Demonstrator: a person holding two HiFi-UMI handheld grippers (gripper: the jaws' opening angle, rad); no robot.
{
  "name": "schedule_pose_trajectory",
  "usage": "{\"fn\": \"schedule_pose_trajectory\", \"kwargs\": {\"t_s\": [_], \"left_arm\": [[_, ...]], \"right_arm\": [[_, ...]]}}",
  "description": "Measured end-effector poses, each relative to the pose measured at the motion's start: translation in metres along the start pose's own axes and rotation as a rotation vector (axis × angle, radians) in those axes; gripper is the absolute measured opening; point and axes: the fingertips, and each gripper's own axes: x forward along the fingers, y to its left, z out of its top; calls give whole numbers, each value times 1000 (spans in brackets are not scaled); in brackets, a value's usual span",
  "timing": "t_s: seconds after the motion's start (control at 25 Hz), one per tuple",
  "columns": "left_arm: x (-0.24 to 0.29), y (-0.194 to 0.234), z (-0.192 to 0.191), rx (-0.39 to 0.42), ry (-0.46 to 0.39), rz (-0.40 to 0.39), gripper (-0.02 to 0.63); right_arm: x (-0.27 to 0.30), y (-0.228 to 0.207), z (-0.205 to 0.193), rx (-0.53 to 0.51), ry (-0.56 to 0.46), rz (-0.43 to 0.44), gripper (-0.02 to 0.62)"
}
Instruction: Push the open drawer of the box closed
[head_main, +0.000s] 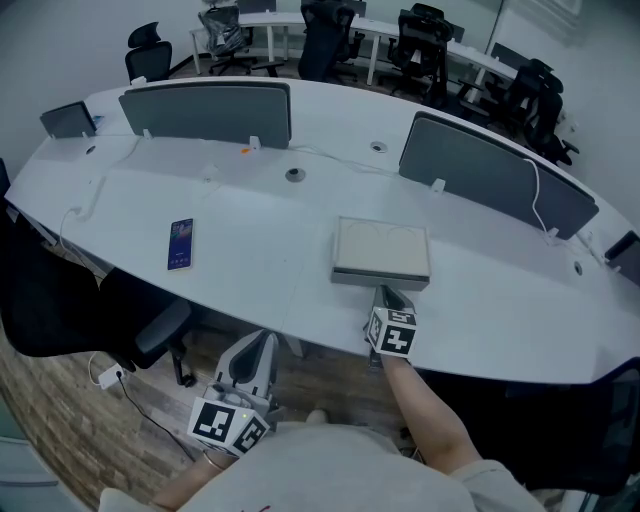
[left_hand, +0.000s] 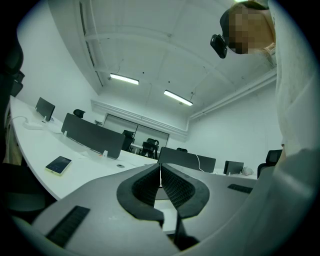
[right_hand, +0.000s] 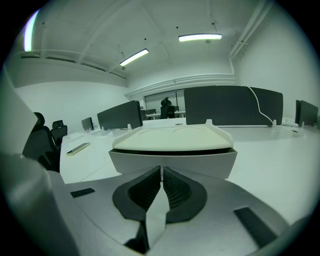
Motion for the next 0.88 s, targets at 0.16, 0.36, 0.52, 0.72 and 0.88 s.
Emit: {"fn": "schedule_pose_trajectory", "kwargs": {"t_s": [0.16, 0.36, 0.52, 0.72, 0.88], "left_arm": [[-3, 4, -1, 10, -3, 3, 18], [-4, 5, -1, 6, -6, 7, 18], [-7, 5, -6, -9, 4, 13, 18], [-7, 6, -3, 9, -6, 18, 18], [-6, 8, -1, -7, -9, 30, 18]], "right_arm": [[3, 0, 2, -5, 0, -5, 29], [5, -1, 4, -8, -4, -9, 28], [5, 5, 18, -46, -43, 14, 23], [1, 18, 32, -32, -77, 36, 23], [-1, 12, 8, -5, -30, 19, 23]]}}
